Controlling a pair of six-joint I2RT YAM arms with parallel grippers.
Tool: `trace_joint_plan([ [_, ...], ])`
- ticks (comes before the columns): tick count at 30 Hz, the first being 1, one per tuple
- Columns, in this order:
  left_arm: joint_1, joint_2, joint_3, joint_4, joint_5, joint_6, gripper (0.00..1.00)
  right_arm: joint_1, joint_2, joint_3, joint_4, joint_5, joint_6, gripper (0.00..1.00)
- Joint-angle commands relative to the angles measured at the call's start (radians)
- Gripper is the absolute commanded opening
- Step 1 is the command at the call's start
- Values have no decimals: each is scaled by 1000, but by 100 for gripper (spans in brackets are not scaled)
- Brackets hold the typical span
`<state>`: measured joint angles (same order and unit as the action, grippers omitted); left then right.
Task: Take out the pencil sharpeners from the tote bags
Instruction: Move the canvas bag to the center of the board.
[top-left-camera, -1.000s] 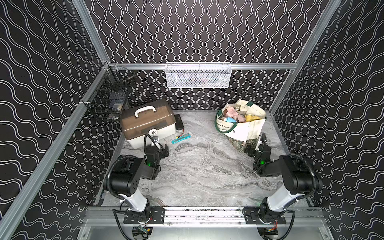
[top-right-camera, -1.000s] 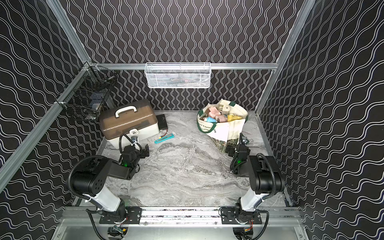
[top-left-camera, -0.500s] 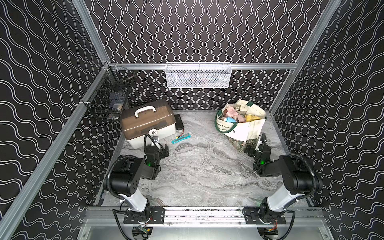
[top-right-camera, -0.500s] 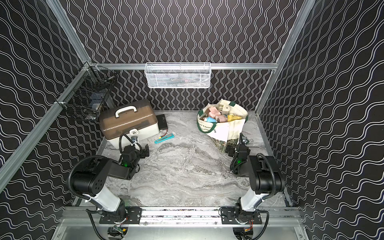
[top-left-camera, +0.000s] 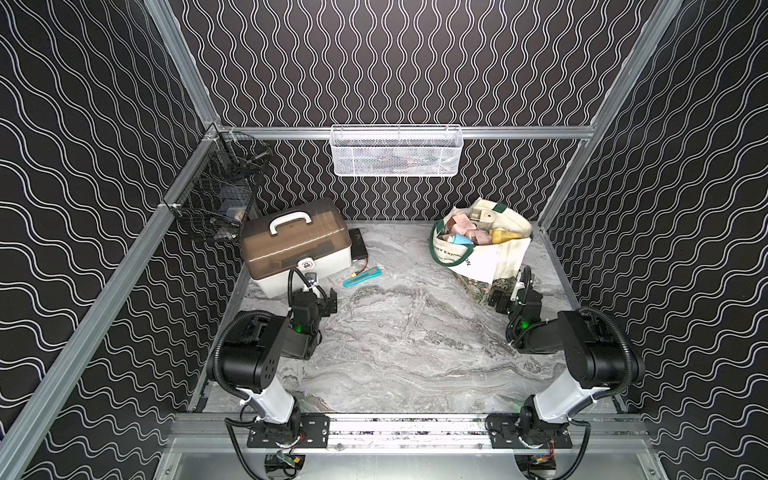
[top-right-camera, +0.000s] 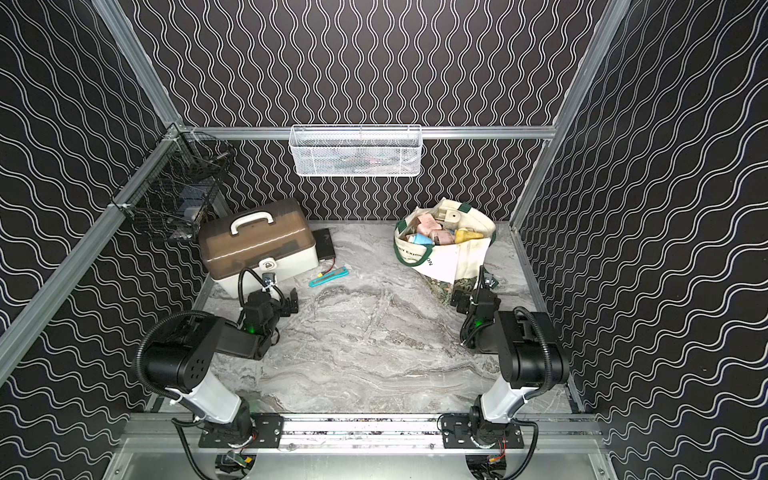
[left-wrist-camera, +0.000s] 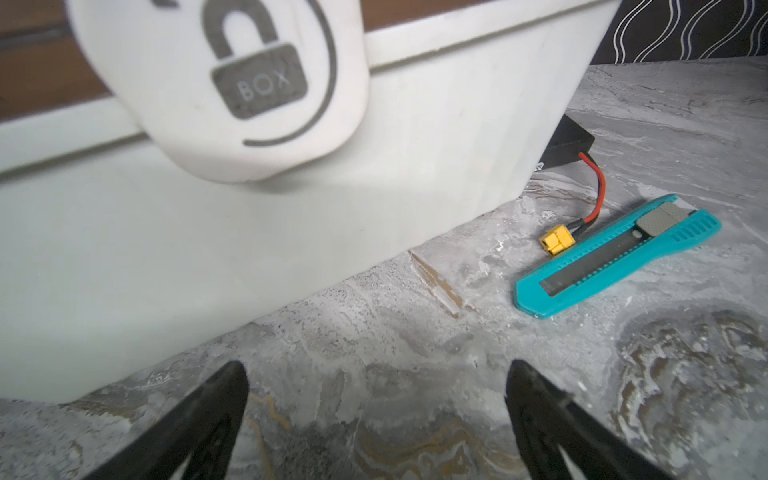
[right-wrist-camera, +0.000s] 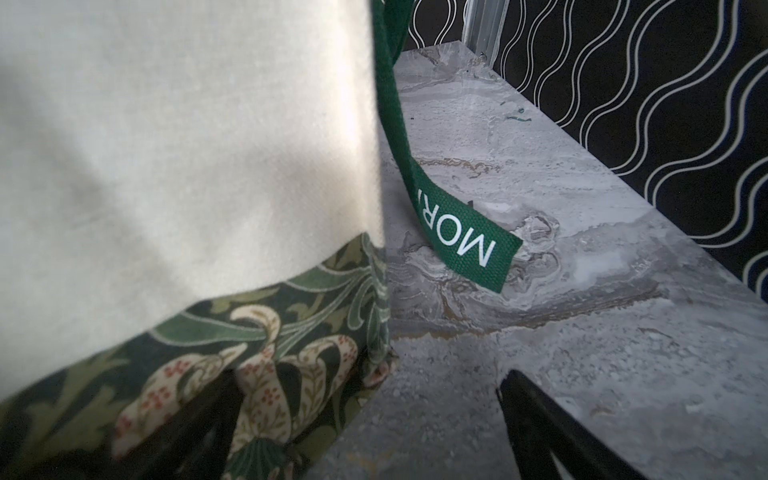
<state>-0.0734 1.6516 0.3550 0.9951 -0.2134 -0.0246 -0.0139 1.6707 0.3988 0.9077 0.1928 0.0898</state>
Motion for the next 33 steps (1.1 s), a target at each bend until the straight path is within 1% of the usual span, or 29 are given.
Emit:
trace_joint_plan([
  [1, 5, -2, 7, 42, 13, 19, 99, 2, 0, 3, 73, -22, 5, 100],
  [8, 4, 6, 7, 52, 5, 22, 99, 2, 0, 3, 70, -23, 6, 100],
  [12, 6, 2, 18, 25, 43, 26, 99, 0, 0, 8, 60, -30, 9, 100],
  [16, 7, 5, 17, 31, 38, 29, 99, 4, -10, -5, 94, -4, -2, 100],
  [18, 7, 5, 16, 34, 37, 30, 99, 16, -73, 0, 41, 49, 3, 100],
  [21, -1, 3, 12, 42, 24, 34, 99, 38, -230, 9, -116, 70, -10, 100],
  [23, -57, -1, -24, 111, -82, 64, 99, 51, -331, -11, -147, 85, 17, 100],
  [24, -85, 2, -58, 191, -136, 77, 99, 51, -380, -11, -181, 95, 49, 100],
  [25, -106, 8, -94, 275, -168, 94, 99, 51, -426, -2, -234, 92, 65, 100],
  [26, -113, 6, -114, 316, -165, 105, 99, 51, -459, 10, -282, 83, 70, 100],
  [27, -125, -2, -134, 349, -171, 120, 99, 51, -501, 22, -335, 85, 104, 100],
  [28, -164, -30, -137, 348, -226, 150, 99, 51, -537, 37, -390, 93, 160, 100],
  [29, -206, -73, -126, 300, -286, 181, 99, 49, -567, 51, -435, 93, 197, 100],
  [31, -274, -208, -65, 94, -376, 221, 99, 51, -631, 82, -531, 68, 204, 100],
  [32, -289, -265, -29, 1, -423, 177, 99, 50, -652, 95, -563, 63, 215, 100],
  [33, -290, -339, 14, -143, -473, 48, 99, 50, -674, 113, -606, 57, 236, 100],
])
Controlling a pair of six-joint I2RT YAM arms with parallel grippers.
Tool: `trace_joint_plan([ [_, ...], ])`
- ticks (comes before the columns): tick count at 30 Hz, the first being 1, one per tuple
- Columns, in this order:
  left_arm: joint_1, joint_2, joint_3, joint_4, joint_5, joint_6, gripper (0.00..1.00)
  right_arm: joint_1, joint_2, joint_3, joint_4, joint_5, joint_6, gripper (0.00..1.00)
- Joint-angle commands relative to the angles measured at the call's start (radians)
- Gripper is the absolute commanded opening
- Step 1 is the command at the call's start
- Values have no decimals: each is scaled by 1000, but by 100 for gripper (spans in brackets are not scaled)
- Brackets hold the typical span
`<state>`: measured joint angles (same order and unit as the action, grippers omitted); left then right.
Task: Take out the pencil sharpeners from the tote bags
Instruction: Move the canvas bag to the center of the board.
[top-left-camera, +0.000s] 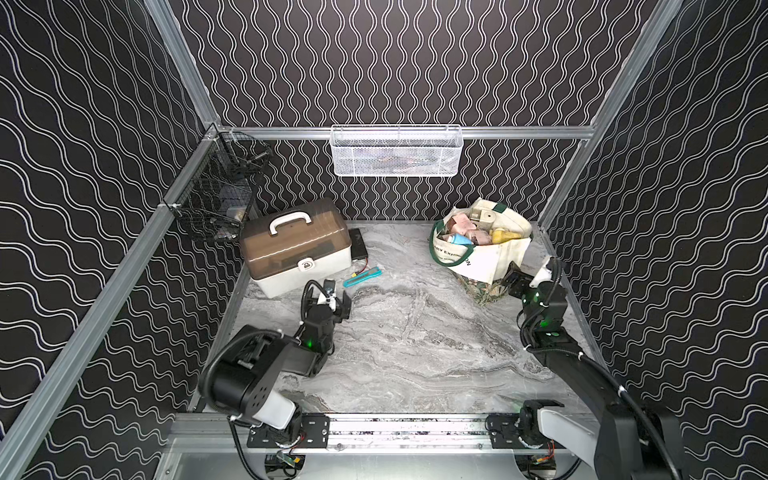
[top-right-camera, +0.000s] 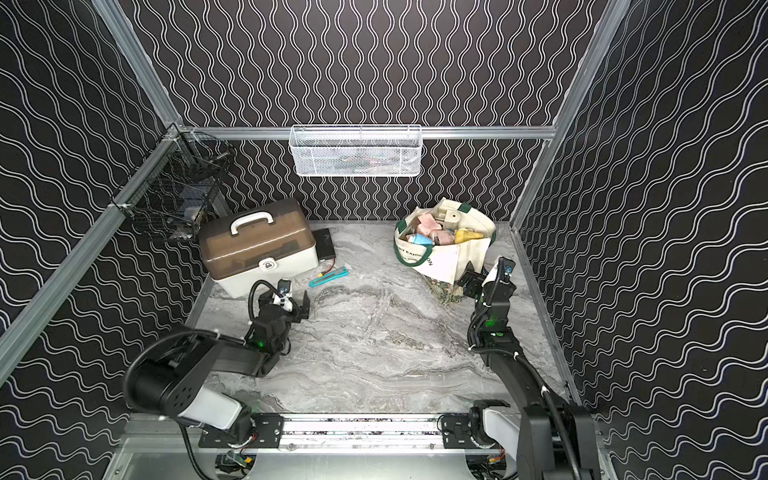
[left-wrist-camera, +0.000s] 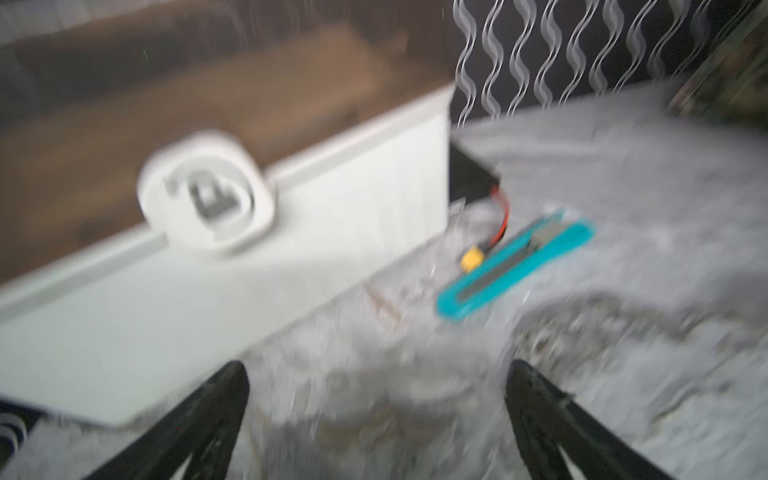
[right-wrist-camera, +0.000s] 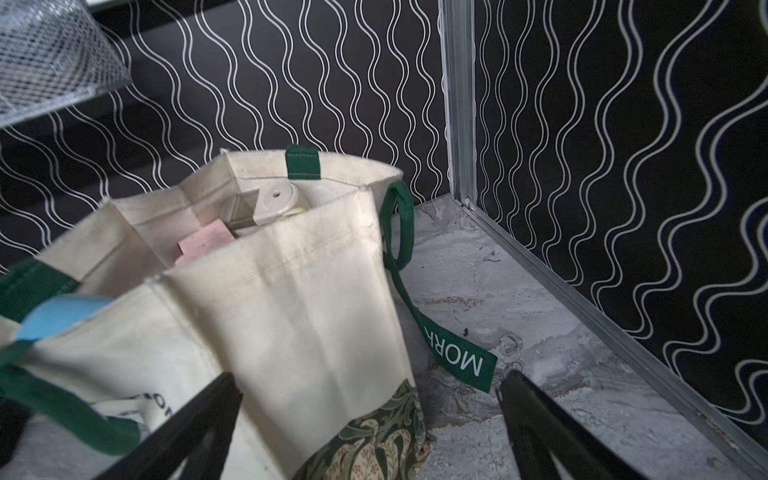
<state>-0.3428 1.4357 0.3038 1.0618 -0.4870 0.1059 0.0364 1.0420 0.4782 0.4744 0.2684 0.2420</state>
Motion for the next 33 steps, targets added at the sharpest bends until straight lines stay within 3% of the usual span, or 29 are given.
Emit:
trace_joint_plan([
  [1, -19, -193, 124, -391, -206, -192, 99, -1, -61, 53, -212, -18, 102, 100],
  [3, -3, -296, 259, -751, -95, -244, 99, -1, -92, 82, -278, -18, 120, 100],
  [5, -2, -336, 291, -829, -167, -370, 99, -1, -118, 100, -323, 27, 172, 100],
  [6, 1, -356, 306, -943, -252, -538, 99, -1, -131, 112, -363, 59, 211, 100],
  [7, 10, -374, 306, -970, -234, -596, 99, -1, -142, 124, -400, 88, 246, 100],
  [9, 49, -414, 291, -930, 26, -547, 99, -1, -162, 152, -480, 118, 300, 100],
  [11, 53, -422, 328, -971, 140, -600, 99, 0, -173, 161, -491, 101, 299, 100],
  [17, 51, -302, 612, -1218, 452, -667, 93, -1, -185, 217, -528, -15, 318, 100],
  [21, -22, -164, 724, -1173, 645, -802, 88, -1, -185, 234, -563, -109, 401, 100],
  [26, -162, 46, 942, -1279, 560, -860, 92, -1, -207, 169, -522, -234, 458, 100],
  [33, -261, 270, 1242, -1429, 453, -936, 94, -1, -256, 73, -442, -286, 467, 100],
])
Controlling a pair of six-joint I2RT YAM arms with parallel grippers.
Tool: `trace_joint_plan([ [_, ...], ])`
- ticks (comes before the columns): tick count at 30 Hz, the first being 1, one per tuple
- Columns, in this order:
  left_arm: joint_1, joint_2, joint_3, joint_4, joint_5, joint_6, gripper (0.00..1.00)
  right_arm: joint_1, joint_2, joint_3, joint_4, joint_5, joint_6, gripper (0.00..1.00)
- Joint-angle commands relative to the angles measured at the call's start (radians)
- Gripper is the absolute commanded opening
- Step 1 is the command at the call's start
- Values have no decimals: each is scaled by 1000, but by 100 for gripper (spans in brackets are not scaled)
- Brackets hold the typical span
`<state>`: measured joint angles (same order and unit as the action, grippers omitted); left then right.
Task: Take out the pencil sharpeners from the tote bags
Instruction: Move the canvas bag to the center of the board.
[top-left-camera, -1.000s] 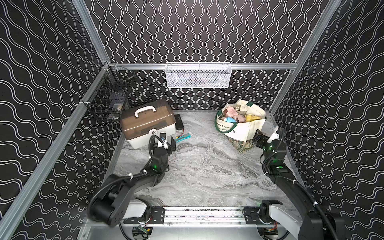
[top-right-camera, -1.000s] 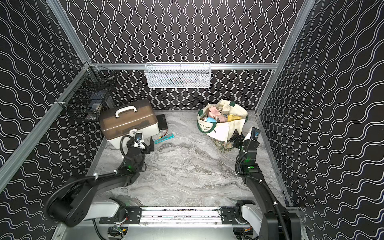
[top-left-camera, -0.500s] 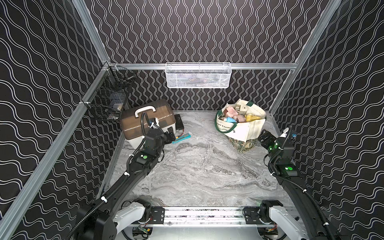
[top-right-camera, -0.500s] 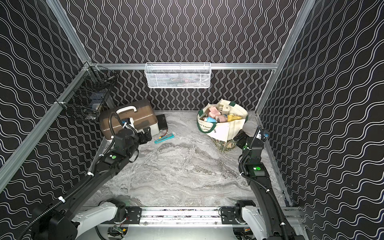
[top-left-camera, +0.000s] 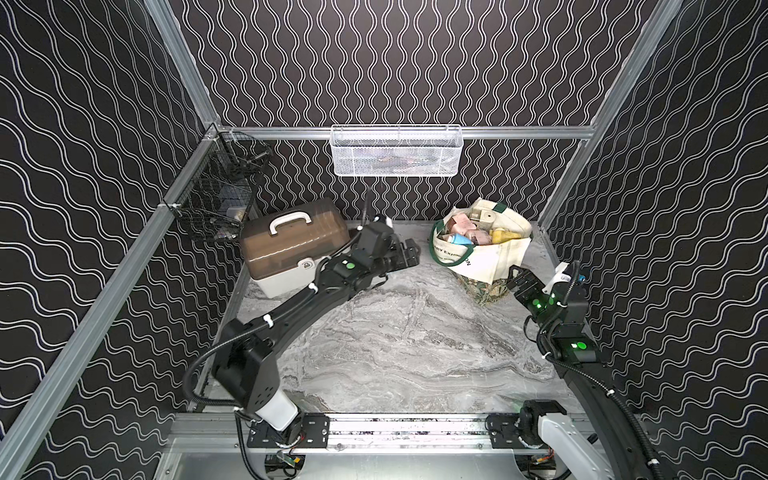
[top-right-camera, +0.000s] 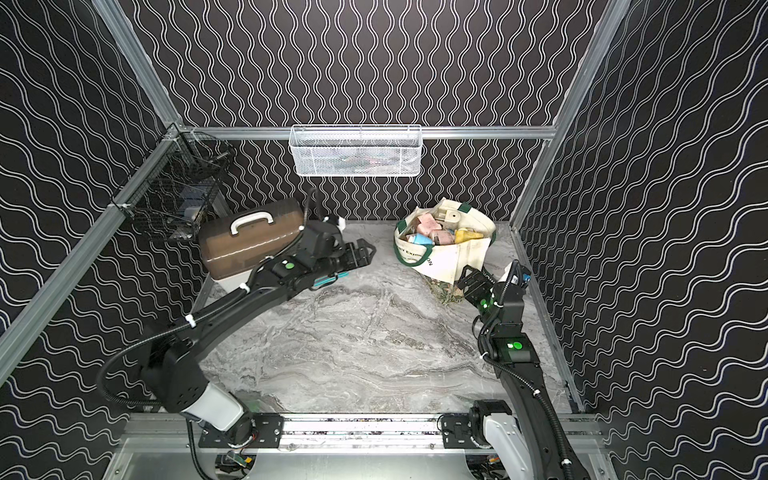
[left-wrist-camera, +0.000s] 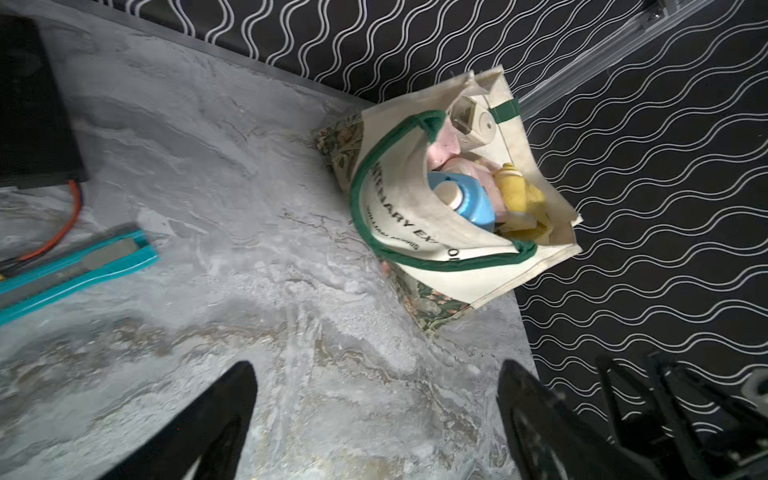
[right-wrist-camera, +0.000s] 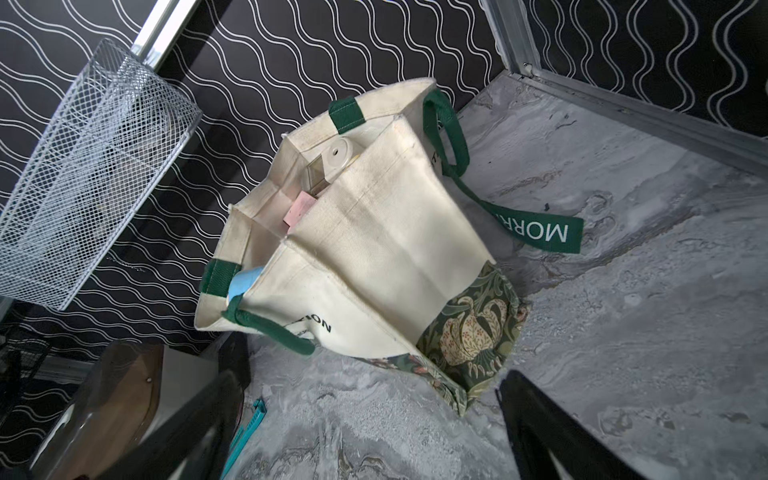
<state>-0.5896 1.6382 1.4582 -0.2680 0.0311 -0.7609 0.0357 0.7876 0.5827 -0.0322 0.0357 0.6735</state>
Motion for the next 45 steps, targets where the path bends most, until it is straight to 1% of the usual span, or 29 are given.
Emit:
trace_joint_plan([
  [1, -17, 105, 130, -138, -84, -99, 94, 0, 3, -42, 82, -58, 39, 100],
  [3, -33, 172, 211, -183, -113, -115, 94, 0, 24, -44, 81, -53, 38, 100],
  [5, -52, 214, 274, -221, -158, -121, 96, 0, 45, -34, 67, -48, 43, 100],
  [8, -73, 270, 336, -234, -192, -130, 97, 0, 84, -8, 60, -97, 38, 100],
  [10, -75, 314, 362, -234, -180, -146, 97, 1, 105, 3, 49, -111, 33, 100],
  [15, -81, 404, 430, -221, -141, -177, 96, 0, 136, -10, 77, -100, 29, 100],
  [18, -87, 487, 523, -268, -134, -197, 94, 0, 133, -3, 68, -106, 25, 100],
  [20, -98, 520, 572, -275, -133, -199, 94, 0, 121, -5, 67, -106, 17, 100],
  [22, -103, 527, 589, -272, -148, -200, 94, 0, 111, -13, 73, -96, 17, 100],
  [25, -104, 506, 578, -260, -152, -202, 94, 1, 112, -17, 82, -102, 15, 100],
  [30, -105, 382, 475, -200, -129, -189, 93, 0, 134, -9, 77, -114, 17, 100],
  [32, -111, 331, 435, -178, -185, -184, 93, 0, 136, -10, 83, -119, 18, 100],
  [33, -111, 325, 436, -184, -192, -188, 93, 1, 136, -12, 84, -117, 15, 100],
  [35, -105, 355, 486, -226, -179, -197, 93, 1, 137, -14, 80, -105, 16, 100],
  [38, -104, 438, 608, -308, -195, -193, 94, 1, 136, -11, 77, -109, 12, 100],
  [43, -101, 543, 719, -339, -214, -192, 94, 0, 134, -14, 81, -105, 12, 100],
  [45, -98, 600, 789, -368, -211, -190, 95, 1, 137, -11, 77, -107, 15, 100],
])
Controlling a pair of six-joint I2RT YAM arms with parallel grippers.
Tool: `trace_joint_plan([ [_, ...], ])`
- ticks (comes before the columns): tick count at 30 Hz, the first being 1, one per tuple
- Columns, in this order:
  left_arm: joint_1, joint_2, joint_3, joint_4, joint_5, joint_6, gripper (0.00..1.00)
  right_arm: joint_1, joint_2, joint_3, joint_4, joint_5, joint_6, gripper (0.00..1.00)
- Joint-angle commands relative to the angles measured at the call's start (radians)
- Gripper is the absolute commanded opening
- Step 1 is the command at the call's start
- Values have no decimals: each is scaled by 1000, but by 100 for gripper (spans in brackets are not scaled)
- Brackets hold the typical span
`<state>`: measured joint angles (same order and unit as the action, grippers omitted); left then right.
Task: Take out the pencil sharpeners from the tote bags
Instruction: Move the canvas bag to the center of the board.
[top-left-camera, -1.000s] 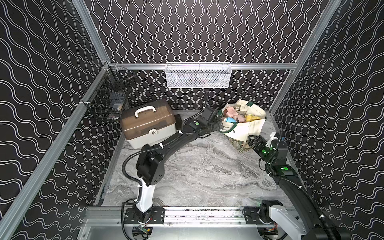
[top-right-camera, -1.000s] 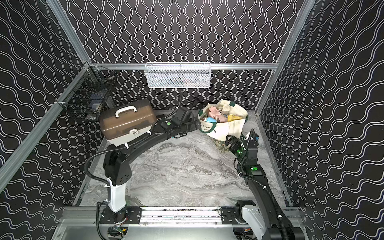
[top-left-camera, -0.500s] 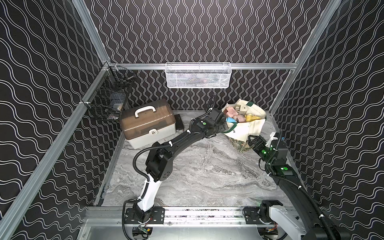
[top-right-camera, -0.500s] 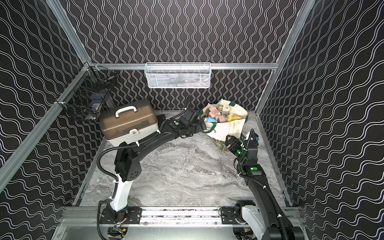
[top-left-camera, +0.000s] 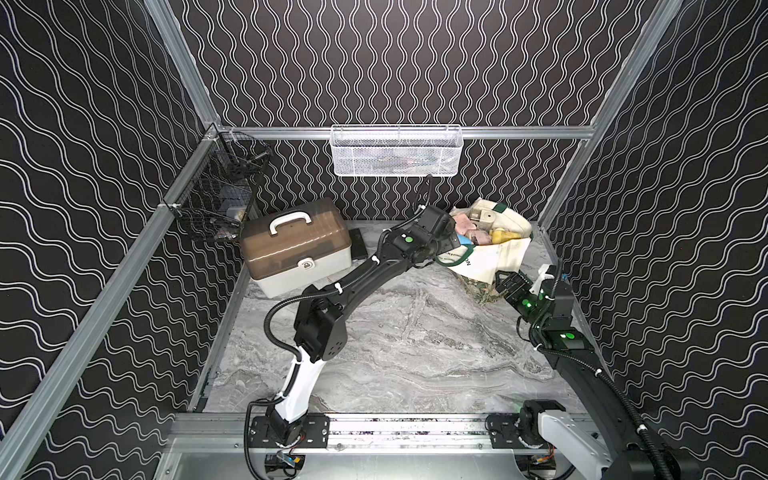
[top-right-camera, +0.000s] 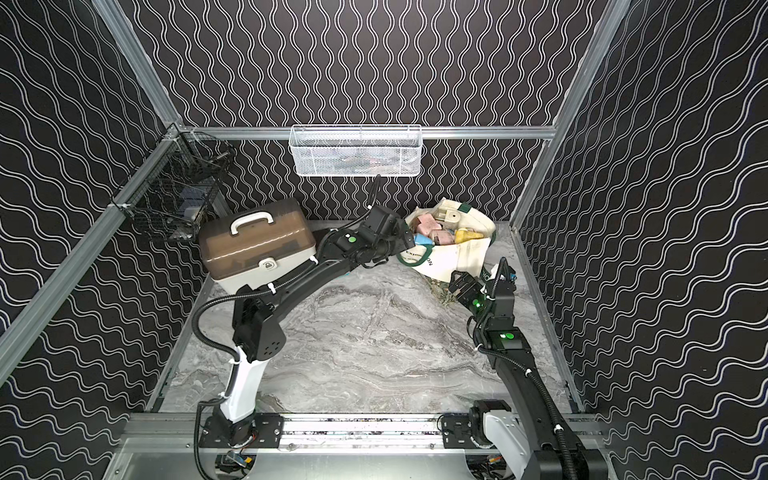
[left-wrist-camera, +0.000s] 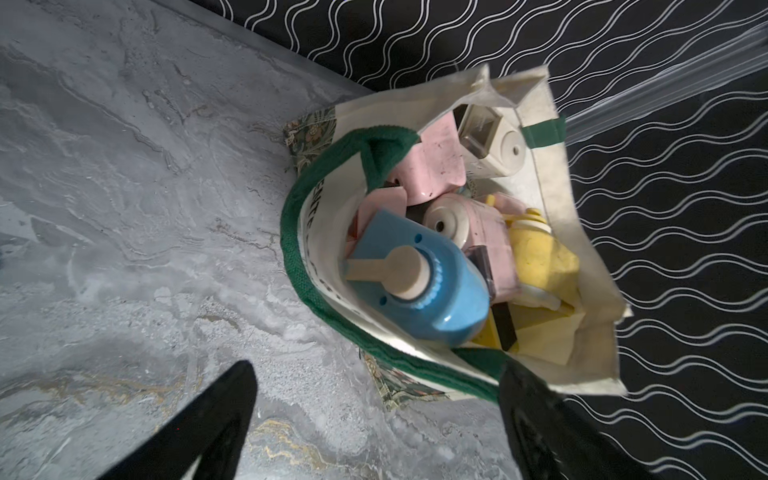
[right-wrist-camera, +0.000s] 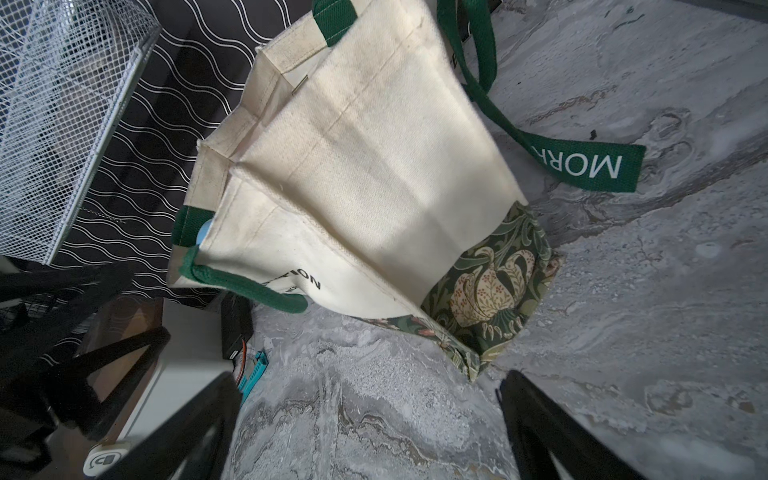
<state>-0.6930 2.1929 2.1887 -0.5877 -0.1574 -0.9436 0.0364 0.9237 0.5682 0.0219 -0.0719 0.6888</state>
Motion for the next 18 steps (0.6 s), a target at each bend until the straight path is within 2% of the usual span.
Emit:
trace_joint_plan([
  [1, 7, 70, 86, -61, -21, -7, 95, 0, 0, 4, 23, 1, 1, 100],
  [10, 12, 162, 145, -77, -15, 28, 74, 1, 3, 7, 22, -8, 0, 100],
  [16, 12, 147, 114, -52, 11, 31, 48, 0, 6, 6, 21, -7, -3, 100],
  [18, 12, 154, 125, -63, 21, 34, 34, 0, 7, 6, 21, -4, -5, 100],
])
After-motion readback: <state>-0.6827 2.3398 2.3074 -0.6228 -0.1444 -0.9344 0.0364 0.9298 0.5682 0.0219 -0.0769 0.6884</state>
